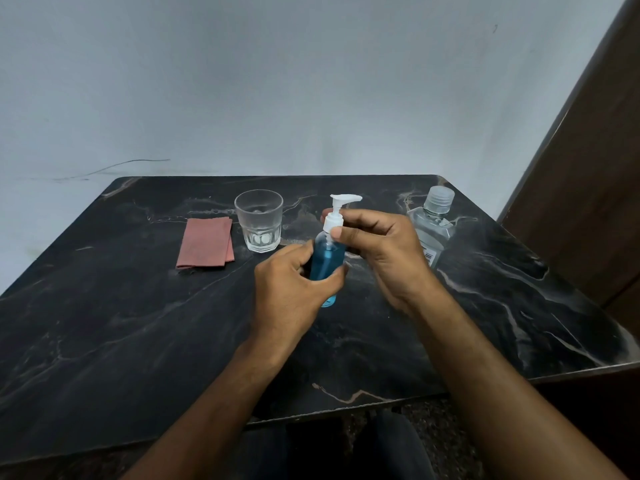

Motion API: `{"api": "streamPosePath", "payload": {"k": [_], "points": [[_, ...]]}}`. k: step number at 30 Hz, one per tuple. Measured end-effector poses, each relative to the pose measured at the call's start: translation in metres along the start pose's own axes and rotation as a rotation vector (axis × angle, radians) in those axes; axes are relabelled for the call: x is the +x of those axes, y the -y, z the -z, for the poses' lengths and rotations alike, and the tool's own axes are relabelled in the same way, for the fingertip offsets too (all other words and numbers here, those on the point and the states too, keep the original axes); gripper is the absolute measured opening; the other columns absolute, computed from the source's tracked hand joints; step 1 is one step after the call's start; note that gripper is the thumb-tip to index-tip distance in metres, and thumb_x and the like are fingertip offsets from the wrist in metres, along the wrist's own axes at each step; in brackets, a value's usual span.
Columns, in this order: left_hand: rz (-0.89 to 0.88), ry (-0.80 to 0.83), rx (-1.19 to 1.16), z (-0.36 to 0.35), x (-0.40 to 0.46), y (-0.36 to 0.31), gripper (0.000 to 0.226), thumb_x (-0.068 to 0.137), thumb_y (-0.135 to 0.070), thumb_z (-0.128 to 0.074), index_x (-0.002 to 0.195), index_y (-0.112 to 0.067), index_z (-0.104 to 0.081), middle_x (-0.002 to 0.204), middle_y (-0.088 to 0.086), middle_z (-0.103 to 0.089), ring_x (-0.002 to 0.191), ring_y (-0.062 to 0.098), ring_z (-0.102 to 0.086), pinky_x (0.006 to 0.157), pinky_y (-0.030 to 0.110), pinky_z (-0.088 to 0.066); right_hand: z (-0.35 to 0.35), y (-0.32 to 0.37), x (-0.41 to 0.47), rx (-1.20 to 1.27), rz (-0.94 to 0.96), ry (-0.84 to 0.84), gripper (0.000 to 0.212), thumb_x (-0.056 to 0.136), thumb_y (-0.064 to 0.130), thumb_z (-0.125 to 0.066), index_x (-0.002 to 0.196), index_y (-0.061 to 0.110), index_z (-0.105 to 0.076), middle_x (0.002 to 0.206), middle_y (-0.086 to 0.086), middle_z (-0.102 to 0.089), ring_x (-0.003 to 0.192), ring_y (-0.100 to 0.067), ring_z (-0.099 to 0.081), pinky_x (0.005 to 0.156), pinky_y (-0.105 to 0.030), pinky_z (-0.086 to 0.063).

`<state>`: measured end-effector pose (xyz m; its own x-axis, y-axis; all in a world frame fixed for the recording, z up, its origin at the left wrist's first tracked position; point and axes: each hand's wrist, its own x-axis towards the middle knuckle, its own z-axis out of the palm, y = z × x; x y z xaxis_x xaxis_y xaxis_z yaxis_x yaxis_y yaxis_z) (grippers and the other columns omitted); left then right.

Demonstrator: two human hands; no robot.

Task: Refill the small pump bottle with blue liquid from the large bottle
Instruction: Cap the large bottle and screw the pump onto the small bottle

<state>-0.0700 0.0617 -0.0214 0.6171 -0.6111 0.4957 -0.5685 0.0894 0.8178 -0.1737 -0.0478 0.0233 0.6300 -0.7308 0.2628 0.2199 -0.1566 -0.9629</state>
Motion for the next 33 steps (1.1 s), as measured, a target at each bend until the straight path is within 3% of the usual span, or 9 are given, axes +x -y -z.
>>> {"api": "streamPosePath", "payload": {"k": [4, 8, 11, 15, 20, 22, 25, 29, 33], "points": [[0.006, -0.005, 0.012, 0.001, 0.001, 0.0, 0.028, 0.077, -0.035, -0.087, 0.096, -0.016, -0.078, 0.084, -0.003, -0.075, 0.075, 0.015, -0.073, 0.066, 0.04, -0.062, -0.003, -0.002, 0.001, 0.005, -0.01, -0.065, 0.033, 0.071, 0.004, -0.086, 0.102, -0.001, -0.076, 0.097, -0.011, -0.079, 0.091, -0.021, -0.075, 0.082, -0.03, -0.059], [0.007, 0.005, 0.024, 0.001, -0.002, -0.002, 0.031, 0.075, -0.041, -0.082, 0.096, -0.018, -0.078, 0.085, -0.006, -0.075, 0.076, 0.01, -0.073, 0.066, 0.036, -0.063, -0.009, -0.003, 0.0, 0.047, -0.037, -0.055, 0.034, 0.072, 0.004, -0.086, 0.101, -0.004, -0.072, 0.091, -0.011, -0.078, 0.084, -0.019, -0.075, 0.075, -0.026, -0.059], [0.01, 0.009, 0.02, 0.003, -0.003, -0.001, 0.031, 0.074, -0.043, -0.08, 0.094, -0.02, -0.078, 0.083, -0.005, -0.075, 0.075, 0.013, -0.074, 0.066, 0.037, -0.062, -0.007, -0.001, -0.002, 0.028, -0.068, 0.017, 0.033, 0.08, 0.008, -0.081, 0.11, 0.0, -0.071, 0.097, -0.007, -0.077, 0.09, -0.019, -0.074, 0.081, -0.034, -0.06], [0.023, 0.005, 0.01, 0.003, -0.002, 0.0, 0.029, 0.074, -0.043, -0.081, 0.094, -0.021, -0.078, 0.08, -0.004, -0.075, 0.072, 0.014, -0.073, 0.065, 0.04, -0.062, -0.006, 0.002, -0.002, 0.033, -0.033, 0.008, 0.022, 0.087, 0.008, -0.074, 0.108, 0.001, -0.075, 0.107, -0.019, -0.075, 0.095, -0.027, -0.071, 0.091, -0.048, -0.056], [-0.015, 0.003, 0.031, 0.002, -0.002, -0.002, 0.026, 0.077, -0.038, -0.085, 0.096, -0.022, -0.078, 0.082, -0.006, -0.074, 0.073, 0.012, -0.072, 0.065, 0.035, -0.061, -0.009, 0.004, -0.002, 0.033, -0.012, -0.086, 0.021, 0.073, 0.007, -0.087, 0.088, 0.001, -0.073, 0.084, -0.01, -0.077, 0.077, -0.017, -0.073, 0.073, -0.026, -0.058], [-0.026, 0.0, 0.04, 0.0, -0.002, -0.003, 0.026, 0.076, -0.035, -0.086, 0.096, -0.021, -0.078, 0.083, -0.008, -0.074, 0.074, 0.009, -0.072, 0.065, 0.032, -0.061, -0.013, 0.004, -0.003, 0.038, -0.011, -0.126, 0.028, 0.068, 0.008, -0.09, 0.082, 0.004, -0.066, 0.081, -0.01, -0.073, 0.075, -0.018, -0.071, 0.071, -0.026, -0.058], [-0.017, -0.006, 0.045, -0.001, -0.003, -0.002, 0.027, 0.074, -0.036, -0.086, 0.093, -0.02, -0.078, 0.08, -0.008, -0.074, 0.072, 0.008, -0.071, 0.064, 0.029, -0.06, -0.017, 0.004, -0.003, 0.017, -0.001, -0.143, 0.037, 0.065, 0.007, -0.091, 0.088, 0.003, -0.062, 0.086, -0.017, -0.069, 0.078, -0.021, -0.069, 0.074, -0.03, -0.06], [0.017, -0.005, 0.049, 0.0, -0.003, 0.0, 0.025, 0.073, -0.036, -0.087, 0.089, -0.019, -0.078, 0.077, -0.007, -0.074, 0.069, 0.008, -0.071, 0.063, 0.032, -0.06, -0.013, 0.005, -0.003, 0.108, -0.057, -0.029, 0.042, 0.069, -0.001, -0.086, 0.1, 0.006, -0.059, 0.085, -0.017, -0.069, 0.08, -0.025, -0.068, 0.077, -0.034, -0.058], [0.029, 0.011, 0.017, 0.002, -0.001, 0.0, 0.028, 0.074, -0.037, -0.086, 0.095, -0.021, -0.079, 0.082, -0.004, -0.076, 0.073, 0.011, -0.074, 0.066, 0.038, -0.062, -0.005, 0.005, -0.003, 0.124, -0.072, 0.097, 0.037, 0.087, -0.005, -0.064, 0.124, -0.007, -0.061, 0.118, -0.029, -0.068, 0.108, -0.038, -0.068, 0.098, -0.044, -0.054]]}}
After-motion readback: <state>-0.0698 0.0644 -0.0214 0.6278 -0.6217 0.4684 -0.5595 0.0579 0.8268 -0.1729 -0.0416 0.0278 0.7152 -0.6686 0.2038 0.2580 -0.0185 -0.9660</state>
